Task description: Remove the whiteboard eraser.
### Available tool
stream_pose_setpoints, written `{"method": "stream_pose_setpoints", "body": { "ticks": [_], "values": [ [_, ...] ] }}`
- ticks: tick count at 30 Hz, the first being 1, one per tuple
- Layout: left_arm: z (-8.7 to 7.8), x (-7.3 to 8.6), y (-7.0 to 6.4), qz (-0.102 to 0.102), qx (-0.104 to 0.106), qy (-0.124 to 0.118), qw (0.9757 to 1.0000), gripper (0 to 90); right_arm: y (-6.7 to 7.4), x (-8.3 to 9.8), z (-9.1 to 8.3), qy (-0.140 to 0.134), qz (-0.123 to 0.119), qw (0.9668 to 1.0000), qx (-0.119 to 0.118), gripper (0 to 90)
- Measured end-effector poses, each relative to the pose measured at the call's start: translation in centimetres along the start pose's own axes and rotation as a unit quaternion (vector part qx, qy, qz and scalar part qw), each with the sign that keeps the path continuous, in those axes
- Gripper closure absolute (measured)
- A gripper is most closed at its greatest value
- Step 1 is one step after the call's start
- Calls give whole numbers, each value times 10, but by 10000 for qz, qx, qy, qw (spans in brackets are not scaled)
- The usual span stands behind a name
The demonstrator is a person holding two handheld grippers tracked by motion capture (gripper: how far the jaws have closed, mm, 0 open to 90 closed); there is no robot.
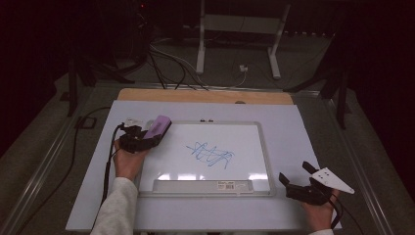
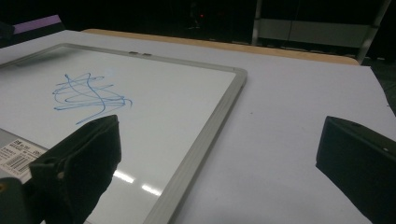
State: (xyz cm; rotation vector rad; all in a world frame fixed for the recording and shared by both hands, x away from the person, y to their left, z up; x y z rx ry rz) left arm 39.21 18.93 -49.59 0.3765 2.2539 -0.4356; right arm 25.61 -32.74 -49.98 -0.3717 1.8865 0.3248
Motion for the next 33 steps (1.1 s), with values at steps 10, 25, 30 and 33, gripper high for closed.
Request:
{"method": "stream_pose_setpoints", "body": {
  "ticks": [10, 25, 30, 33],
  "values": [
    [-4, 1, -11, 145, 104, -36, 9998, 417, 0, 0, 0, 1, -1, 10000, 8, 2],
    [-6, 1, -23, 230, 266, -80, 9993, 417, 0, 0, 0, 19, -12, 10000, -1, 3],
    [-7, 1, -26, 245, 319, -86, 9992, 417, 0, 0, 0, 12, -8, 10000, 3, 3],
    [-7, 2, -29, 278, 356, -86, 9989, 417, 0, 0, 0, 10, -14, 10000, 2, 3]
  ]
}}
Point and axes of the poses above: each handheld gripper's, and its own axes: z roughly forward along the jaws, x roughly out of its underside, y roughly to its left, the point moved 3 cm from there along z, roughly forward along the jaws, and after that the axes turned 1 degree about -y, right-handed, at the moved point
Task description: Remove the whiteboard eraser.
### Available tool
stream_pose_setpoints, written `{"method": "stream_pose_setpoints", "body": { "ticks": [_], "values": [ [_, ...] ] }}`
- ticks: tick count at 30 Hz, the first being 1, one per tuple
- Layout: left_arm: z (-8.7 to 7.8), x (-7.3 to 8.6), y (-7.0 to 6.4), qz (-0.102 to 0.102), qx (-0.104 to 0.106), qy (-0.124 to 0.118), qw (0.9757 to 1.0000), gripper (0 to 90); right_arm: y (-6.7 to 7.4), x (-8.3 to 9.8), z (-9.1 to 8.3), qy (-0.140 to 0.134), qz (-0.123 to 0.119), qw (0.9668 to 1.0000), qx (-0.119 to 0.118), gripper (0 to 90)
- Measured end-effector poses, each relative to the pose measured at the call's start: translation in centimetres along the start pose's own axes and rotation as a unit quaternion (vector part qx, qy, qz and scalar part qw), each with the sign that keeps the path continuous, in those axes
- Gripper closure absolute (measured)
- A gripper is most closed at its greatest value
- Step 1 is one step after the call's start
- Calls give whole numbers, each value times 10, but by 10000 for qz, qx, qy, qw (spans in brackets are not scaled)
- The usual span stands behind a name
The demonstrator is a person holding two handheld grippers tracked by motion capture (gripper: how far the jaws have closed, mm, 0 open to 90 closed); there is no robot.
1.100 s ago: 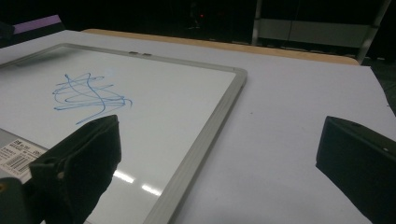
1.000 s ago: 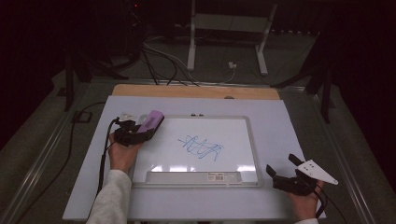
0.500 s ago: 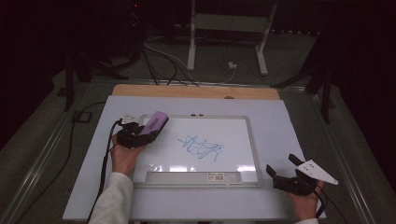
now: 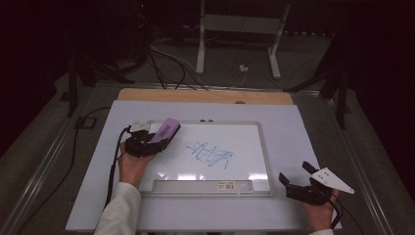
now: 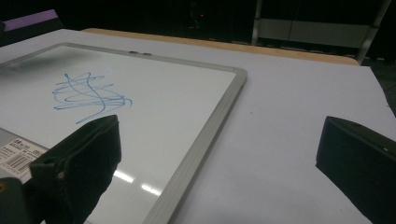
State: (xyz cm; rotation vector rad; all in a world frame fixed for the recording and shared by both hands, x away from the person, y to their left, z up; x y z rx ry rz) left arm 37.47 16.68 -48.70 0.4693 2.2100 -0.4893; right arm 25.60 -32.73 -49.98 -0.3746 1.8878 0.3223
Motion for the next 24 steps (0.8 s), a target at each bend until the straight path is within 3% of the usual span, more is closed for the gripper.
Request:
{"method": "stream_pose_setpoints", "body": {
  "ticks": [24],
  "values": [
    [6, 1, -26, 187, 277, -1, 9994, 417, 0, 0, 0, 10, 5, 10000, 2, 3]
  ]
}}
Point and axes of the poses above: each handheld gripper's, and its own axes: z roughly forward along the jaws, x roughly out of its underside, y roughly to its left, the point moved 3 cm from there along z, roughly forward along the jaws, and after that the axes turned 1 degree about -y, right-handed, at the moved point
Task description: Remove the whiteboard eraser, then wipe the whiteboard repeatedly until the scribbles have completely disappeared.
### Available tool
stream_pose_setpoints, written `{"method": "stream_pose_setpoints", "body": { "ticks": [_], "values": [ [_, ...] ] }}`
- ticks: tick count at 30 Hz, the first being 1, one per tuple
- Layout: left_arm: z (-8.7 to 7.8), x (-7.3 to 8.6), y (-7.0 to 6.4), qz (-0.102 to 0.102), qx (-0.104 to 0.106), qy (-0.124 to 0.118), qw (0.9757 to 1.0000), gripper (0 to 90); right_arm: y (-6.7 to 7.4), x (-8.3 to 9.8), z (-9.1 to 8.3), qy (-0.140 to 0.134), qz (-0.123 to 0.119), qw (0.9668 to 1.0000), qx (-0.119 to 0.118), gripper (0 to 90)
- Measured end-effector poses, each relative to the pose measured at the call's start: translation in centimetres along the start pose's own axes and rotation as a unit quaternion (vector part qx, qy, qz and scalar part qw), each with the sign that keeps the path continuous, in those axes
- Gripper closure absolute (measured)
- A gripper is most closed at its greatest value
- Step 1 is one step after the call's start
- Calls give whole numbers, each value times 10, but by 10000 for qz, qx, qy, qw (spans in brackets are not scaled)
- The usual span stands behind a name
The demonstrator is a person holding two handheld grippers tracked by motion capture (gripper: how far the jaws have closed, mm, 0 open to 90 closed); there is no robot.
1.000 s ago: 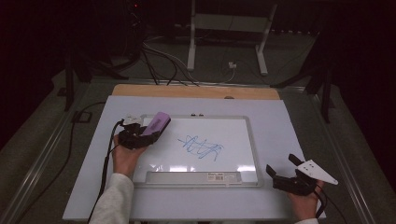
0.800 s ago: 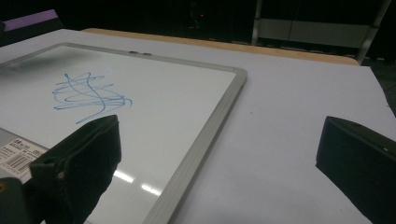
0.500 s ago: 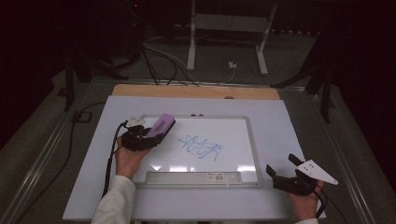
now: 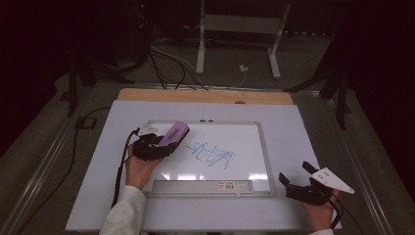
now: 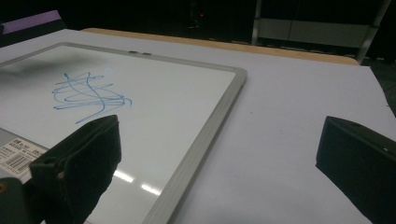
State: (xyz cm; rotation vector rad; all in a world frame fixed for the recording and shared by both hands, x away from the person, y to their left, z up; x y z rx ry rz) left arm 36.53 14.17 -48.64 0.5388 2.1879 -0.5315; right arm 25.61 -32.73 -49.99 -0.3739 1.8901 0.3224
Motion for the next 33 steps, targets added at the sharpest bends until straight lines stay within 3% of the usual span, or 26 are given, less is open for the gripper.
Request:
{"method": "stream_pose_setpoints", "body": {
  "ticks": [7, 26, 33],
  "values": [
    [8, 1, -8, 68, 89, 59, 9999, 418, 0, 0, 0, 4, -21, 10000, 3, 3],
    [35, 14, -21, 216, 72, 366, 9991, 417, -1, 1, 0, 6, -3, 10000, 5, 3],
    [44, 20, -30, 323, 189, 474, 9982, 417, -1, 1, 0, 2, -16, 10000, 8, 3]
  ]
}}
Point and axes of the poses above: each handheld gripper's, and its own axes: z roughly forward along the jaws, x roughly out of its underside, y roughly to its left, the point moved 3 cm from there along z, roughly forward along the jaws, and after that the axes turned 1 degree about -y, right-handed, at the moved point
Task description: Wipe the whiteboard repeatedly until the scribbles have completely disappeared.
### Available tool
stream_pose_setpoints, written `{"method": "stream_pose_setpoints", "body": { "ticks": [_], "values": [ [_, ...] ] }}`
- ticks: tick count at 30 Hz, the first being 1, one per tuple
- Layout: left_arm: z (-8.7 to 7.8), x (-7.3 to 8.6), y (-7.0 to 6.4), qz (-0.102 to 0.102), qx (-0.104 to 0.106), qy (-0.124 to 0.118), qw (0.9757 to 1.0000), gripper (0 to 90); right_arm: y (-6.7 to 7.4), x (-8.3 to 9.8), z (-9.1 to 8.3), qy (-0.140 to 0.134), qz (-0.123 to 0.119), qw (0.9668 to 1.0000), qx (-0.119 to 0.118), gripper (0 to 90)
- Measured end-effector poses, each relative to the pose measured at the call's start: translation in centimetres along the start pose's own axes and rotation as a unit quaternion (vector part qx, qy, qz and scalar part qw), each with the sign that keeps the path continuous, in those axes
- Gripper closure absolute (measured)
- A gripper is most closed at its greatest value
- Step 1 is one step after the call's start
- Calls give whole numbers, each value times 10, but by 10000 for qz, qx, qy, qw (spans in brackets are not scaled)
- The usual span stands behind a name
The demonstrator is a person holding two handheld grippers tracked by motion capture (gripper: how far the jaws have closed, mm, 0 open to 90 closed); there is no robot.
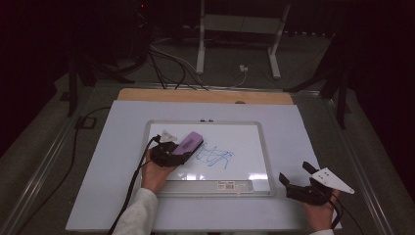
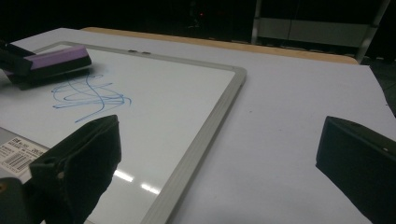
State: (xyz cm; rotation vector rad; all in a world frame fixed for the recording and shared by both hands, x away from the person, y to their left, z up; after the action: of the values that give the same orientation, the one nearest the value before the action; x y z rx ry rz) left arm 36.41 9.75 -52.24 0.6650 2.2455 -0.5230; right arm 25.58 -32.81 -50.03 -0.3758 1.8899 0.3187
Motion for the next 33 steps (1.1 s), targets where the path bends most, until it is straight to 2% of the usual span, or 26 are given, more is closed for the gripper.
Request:
{"method": "stream_pose_setpoints", "body": {
  "ticks": [4, 9, 10, 11, 12, 13, 16, 22, 26, 30, 33],
  "values": [
    [8, 3, -6, 78, 80, 97, 9999, 417, 0, 0, 0, 3, -10, 10000, -6, 3],
    [9, 3, -7, 106, 151, 143, 9997, 413, 0, 0, 0, 3, -8, 10000, -7, 3],
    [10, 4, -7, 140, 109, 175, 9997, 367, 0, 0, 0, 4, 0, 10000, -4, 3],
    [10, 4, -8, 188, 46, 176, 9997, 367, 0, 0, 0, 4, 0, 10000, -4, 3],
    [10, 4, -8, 212, -10, 156, 9997, 294, 0, 0, 0, 6, -8, 10000, -8, 3],
    [10, 2, -8, 152, -21, 32, 9999, 272, 0, 0, 0, 4, -8, 10000, -10, 3],
    [9, -3, -8, 113, -45, -40, 9999, 244, 1, 0, 0, 16, -1, 10000, -11, 3],
    [16, -15, -10, 102, -64, -62, 9999, 245, 1, 0, 0, 16, -1, 10000, -13, 3],
    [25, -16, -11, 116, -35, 74, 9999, 256, 0, 0, 0, 11, -2, 10000, -12, 3],
    [29, -16, -14, 199, -78, 194, 9996, 394, 0, 0, 0, 11, 1, 10000, -11, 3],
    [30, -16, -13, 152, -53, 191, 9997, 408, 0, 0, 0, 8, -6, 10000, -12, 3]
  ]
}}
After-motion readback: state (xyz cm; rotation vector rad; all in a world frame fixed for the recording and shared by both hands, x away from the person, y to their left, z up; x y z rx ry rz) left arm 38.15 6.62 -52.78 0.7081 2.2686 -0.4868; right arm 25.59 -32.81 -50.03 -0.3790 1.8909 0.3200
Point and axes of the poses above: each handheld gripper's, and its own axes: z roughly forward along the jaws, x roughly out of its underside, y roughly to its left, the point moved 3 cm from there along z, roughly forward along the jaws, and after that the axes turned 1 degree about -y, right-handed, at the moved point
